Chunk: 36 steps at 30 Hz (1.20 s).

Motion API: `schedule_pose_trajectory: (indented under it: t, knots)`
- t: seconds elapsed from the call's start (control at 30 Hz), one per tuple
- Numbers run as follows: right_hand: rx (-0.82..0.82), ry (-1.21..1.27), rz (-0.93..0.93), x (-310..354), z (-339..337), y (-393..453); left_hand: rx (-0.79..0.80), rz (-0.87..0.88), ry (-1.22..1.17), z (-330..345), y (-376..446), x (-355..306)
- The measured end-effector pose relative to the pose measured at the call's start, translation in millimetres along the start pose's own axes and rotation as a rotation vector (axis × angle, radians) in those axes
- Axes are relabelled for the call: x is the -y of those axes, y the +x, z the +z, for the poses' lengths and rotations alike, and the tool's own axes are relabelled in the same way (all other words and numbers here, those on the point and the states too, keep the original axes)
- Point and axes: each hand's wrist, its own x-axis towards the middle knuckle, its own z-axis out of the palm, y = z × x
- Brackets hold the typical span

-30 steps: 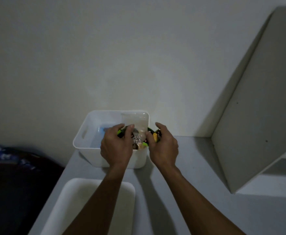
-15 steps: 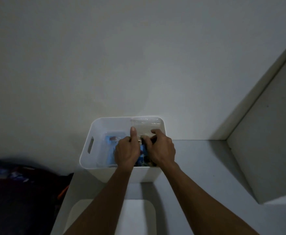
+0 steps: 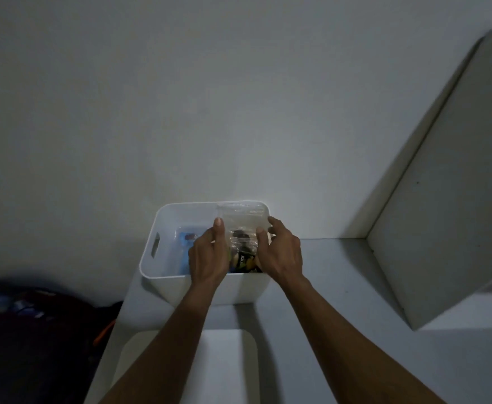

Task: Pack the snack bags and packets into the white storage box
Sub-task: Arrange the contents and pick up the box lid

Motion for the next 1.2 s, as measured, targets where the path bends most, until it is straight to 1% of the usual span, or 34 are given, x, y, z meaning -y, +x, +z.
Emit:
schedule_pose_trajectory:
  t: [0.13, 0.37, 0.5, 0.67, 0.77, 0.9, 1.03, 1.1, 1.2]
  knots:
    - [-0.008, 0.034, -0.033, 1.2, -24.0, -42.5, 0.009, 0.091, 0.005, -26.7, -47.1, -8.1]
    - [0.003, 0.073, -0.059, -11.0, -55.5, -125.5, 0.004, 0.049, -0.05, -68.8, -134.5, 12.6]
    - [0.058, 0.088, -0.036, -27.0, -51.4, -168.8, -0.012, 0.037, -0.013, -93.8, -175.6, 43.0]
    - [0.145, 0.1, 0.047, -64.5, -23.2, -217.8, -0.05, -0.041, 0.067, -122.3, -209.5, 108.5]
    - [0.2, 0.07, 0.128, -87.8, 0.9, -243.7, -0.081, -0.08, 0.146, -135.7, -217.0, 156.2]
    - [0.223, -0.007, 0.185, -111.6, 38.0, -269.8, 0.01, -0.143, 0.371, -149.1, -207.5, 216.0]
    - [0.182, -0.087, 0.22, -136.2, 77.1, -282.2, 0.077, -0.198, 0.545, -149.0, -184.3, 267.0]
    - [0.148, -0.106, 0.256, -145.3, 92.5, -283.2, 0.092, -0.226, 0.575, -145.6, -173.1, 286.1]
    - [0.084, -0.156, 0.256, -152.5, 108.5, -283.3, 0.128, -0.252, 0.581, -139.4, -160.9, 306.8]
